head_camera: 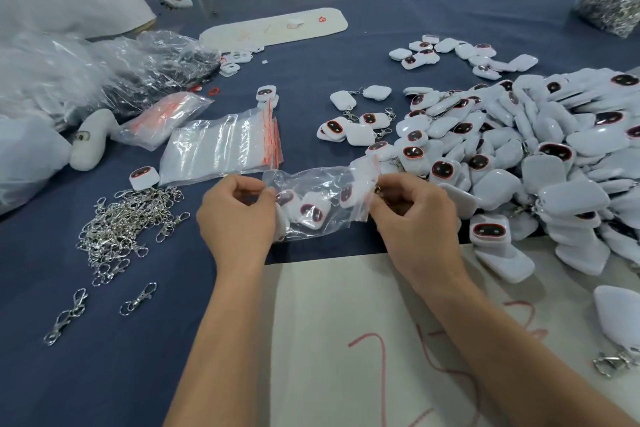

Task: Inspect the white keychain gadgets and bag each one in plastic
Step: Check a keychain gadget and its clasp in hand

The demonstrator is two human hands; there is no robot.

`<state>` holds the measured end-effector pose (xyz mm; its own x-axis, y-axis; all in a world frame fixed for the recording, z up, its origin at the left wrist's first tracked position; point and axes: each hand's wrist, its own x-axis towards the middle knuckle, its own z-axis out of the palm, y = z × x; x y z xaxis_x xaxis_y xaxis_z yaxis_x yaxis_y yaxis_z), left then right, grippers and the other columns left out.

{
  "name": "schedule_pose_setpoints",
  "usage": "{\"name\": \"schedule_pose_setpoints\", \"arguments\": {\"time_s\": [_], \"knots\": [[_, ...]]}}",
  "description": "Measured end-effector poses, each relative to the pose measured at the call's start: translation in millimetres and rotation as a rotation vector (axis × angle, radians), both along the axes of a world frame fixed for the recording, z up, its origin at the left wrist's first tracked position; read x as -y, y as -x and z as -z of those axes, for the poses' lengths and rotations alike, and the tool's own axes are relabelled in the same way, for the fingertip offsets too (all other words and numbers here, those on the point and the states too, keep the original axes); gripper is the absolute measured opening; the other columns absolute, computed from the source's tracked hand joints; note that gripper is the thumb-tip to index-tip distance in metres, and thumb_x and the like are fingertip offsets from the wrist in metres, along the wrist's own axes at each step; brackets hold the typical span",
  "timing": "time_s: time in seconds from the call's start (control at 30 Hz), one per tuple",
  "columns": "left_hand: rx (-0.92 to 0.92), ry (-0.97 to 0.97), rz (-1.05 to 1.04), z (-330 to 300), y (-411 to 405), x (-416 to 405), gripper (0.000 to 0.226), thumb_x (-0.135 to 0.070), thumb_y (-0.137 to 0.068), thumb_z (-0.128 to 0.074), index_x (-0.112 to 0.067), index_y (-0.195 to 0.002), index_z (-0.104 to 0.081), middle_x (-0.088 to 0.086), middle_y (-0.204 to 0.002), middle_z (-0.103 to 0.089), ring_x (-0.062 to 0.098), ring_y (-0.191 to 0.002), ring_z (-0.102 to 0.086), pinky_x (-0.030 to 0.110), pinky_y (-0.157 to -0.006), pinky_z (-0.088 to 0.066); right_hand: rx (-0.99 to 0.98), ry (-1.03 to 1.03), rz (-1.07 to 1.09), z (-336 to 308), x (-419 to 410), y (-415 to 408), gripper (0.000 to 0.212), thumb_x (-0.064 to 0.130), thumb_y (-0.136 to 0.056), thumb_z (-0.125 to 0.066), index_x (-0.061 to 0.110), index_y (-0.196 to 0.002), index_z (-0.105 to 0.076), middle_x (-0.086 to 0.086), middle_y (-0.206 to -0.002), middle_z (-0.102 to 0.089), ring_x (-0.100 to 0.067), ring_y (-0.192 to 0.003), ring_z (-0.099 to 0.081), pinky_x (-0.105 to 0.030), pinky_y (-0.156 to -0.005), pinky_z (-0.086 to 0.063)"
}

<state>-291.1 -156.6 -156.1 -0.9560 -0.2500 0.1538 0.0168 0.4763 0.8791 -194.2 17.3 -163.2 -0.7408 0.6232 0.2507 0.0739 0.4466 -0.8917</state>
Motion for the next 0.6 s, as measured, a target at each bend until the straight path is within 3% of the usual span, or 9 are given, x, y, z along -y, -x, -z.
{"name": "schedule_pose_setpoints", "arguments": {"time_s": [0.07, 0.23, 0.3, 0.47, 0.6], "knots": [[-0.020, -0.019, -0.012, -0.5, -0.6, 0.1, 0.008, -0.022, -0.084, -0.081, -0.024, -0.083, -0.073, -0.010, -0.084, -0.072, 0.008, -0.081, -0.067, 0.037, -0.087, -0.057, -0.031, -0.036, 0.040, -0.6, -0.5, -0.7, 0.008, 0.016, -0.090, -0.077, 0.019, -0.097, -0.078, 0.017, -0.081, -0.072, 0.001, -0.075, -0.067, -0.016, -0.077, -0.055], [-0.252, -0.093, -0.076, -10.1, -10.3, -12.5, 0.008, -0.023, -0.087, -0.069, -0.022, -0.081, -0.065, -0.010, -0.077, -0.067, 0.009, -0.072, -0.063, 0.040, -0.083, -0.055, -0.081, -0.223, -0.012, -1.8, 1.4, -3.7, 0.014, 0.005, -0.091, -0.075, 0.014, -0.100, -0.081, 0.008, -0.094, -0.074, -0.007, -0.087, -0.066, -0.012, -0.085, -0.048], [-0.342, -0.110, 0.023, -12.4, -17.7, -25.1, 0.012, -0.024, -0.089, -0.067, -0.021, -0.078, -0.063, -0.008, -0.074, -0.066, 0.014, -0.070, -0.064, 0.041, -0.076, -0.054, -0.122, -0.260, -0.060, -2.4, 2.4, -2.9, 0.018, 0.000, -0.091, -0.073, 0.010, -0.103, -0.082, 0.006, -0.097, -0.073, -0.009, -0.092, -0.065, -0.012, -0.088, -0.047], [-0.339, -0.004, 0.363, -6.2, -39.8, -59.8, 0.021, -0.036, -0.093, -0.067, -0.019, -0.081, -0.062, -0.006, -0.078, -0.063, 0.018, -0.070, -0.061, 0.042, -0.070, -0.051, -0.154, -0.298, -0.235, -1.1, 0.5, -2.0, 0.038, -0.009, -0.087, -0.055, 0.012, -0.108, -0.080, 0.003, -0.106, -0.077, -0.018, -0.104, -0.059, -0.030, -0.094, -0.049], [-0.299, -0.029, 0.380, -3.5, -42.4, -62.5, 0.030, -0.052, -0.089, -0.064, -0.023, -0.086, -0.059, -0.006, -0.069, -0.060, 0.014, -0.066, -0.058, 0.035, -0.065, -0.050, -0.147, -0.172, -0.372, 1.8, -1.7, -0.2, 0.047, -0.019, -0.084, -0.047, 0.010, -0.112, -0.071, -0.004, -0.100, -0.073, -0.021, -0.107, -0.060, -0.041, -0.090, -0.051]]}}
